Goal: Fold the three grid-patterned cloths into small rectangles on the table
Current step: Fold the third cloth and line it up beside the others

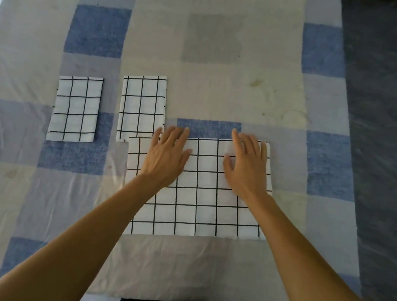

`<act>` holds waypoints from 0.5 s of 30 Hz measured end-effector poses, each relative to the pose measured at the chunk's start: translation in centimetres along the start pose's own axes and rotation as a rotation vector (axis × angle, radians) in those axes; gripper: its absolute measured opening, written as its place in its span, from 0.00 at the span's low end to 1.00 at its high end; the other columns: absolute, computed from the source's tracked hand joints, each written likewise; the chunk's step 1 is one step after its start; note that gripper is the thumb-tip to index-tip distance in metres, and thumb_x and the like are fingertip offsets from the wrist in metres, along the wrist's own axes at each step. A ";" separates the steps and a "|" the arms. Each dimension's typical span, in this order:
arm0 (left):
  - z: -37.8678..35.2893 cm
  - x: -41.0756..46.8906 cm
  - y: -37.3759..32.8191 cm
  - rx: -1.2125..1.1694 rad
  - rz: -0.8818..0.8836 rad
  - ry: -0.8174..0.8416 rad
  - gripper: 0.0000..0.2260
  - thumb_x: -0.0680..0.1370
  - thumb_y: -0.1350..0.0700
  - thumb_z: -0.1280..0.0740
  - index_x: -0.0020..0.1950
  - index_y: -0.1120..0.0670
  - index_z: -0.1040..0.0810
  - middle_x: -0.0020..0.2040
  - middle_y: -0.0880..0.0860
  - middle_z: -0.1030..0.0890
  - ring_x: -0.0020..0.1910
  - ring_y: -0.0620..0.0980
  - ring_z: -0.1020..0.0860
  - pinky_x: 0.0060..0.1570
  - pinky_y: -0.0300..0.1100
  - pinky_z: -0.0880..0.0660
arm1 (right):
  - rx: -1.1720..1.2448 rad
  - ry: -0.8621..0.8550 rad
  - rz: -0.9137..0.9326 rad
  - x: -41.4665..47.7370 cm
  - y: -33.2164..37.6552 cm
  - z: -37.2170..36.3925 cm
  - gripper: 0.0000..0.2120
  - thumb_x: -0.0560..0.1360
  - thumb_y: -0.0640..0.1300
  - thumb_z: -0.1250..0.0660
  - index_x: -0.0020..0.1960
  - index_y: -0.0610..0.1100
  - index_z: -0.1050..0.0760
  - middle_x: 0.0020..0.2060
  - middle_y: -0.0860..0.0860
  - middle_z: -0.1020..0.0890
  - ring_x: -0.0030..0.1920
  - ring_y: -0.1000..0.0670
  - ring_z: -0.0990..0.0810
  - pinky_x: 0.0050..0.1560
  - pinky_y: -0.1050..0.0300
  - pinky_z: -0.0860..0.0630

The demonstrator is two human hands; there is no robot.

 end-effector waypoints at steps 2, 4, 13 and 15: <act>0.0 1.3 -1.3 -0.022 -0.025 -0.010 0.22 0.80 0.48 0.43 0.71 0.57 0.36 0.67 0.57 0.30 0.67 0.56 0.34 0.71 0.55 0.44 | 0.034 -0.013 -0.015 0.3 0.4 0.0 0.29 0.78 0.44 0.37 0.76 0.42 0.42 0.70 0.41 0.31 0.72 0.40 0.37 0.73 0.44 0.46; -0.3 2.2 -1.7 -0.044 0.022 0.004 0.22 0.79 0.46 0.40 0.69 0.55 0.34 0.64 0.57 0.29 0.64 0.56 0.32 0.68 0.53 0.41 | 0.035 0.014 -0.014 0.2 0.5 -0.5 0.29 0.77 0.43 0.37 0.76 0.42 0.42 0.71 0.41 0.33 0.72 0.41 0.38 0.74 0.43 0.44; -0.4 3.1 -1.5 -0.098 0.116 0.016 0.14 0.77 0.44 0.37 0.53 0.54 0.28 0.53 0.54 0.27 0.54 0.55 0.31 0.56 0.49 0.36 | 0.060 -0.057 0.000 -0.2 0.1 -0.7 0.28 0.75 0.42 0.33 0.73 0.40 0.36 0.68 0.40 0.29 0.70 0.40 0.34 0.72 0.41 0.40; 0.0 3.0 -1.7 -0.129 0.100 0.004 0.09 0.78 0.49 0.38 0.50 0.54 0.29 0.50 0.54 0.26 0.52 0.54 0.30 0.56 0.49 0.36 | 0.066 -0.054 0.000 -0.2 0.2 -0.5 0.27 0.75 0.41 0.33 0.72 0.40 0.36 0.68 0.40 0.29 0.70 0.40 0.34 0.72 0.40 0.39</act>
Point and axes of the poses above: each hand's wrist, its own x-axis towards the middle knuckle, its own z-axis out of the back of the hand, y = z × x, the point moved 4 cm from there along x, towards the middle knuckle
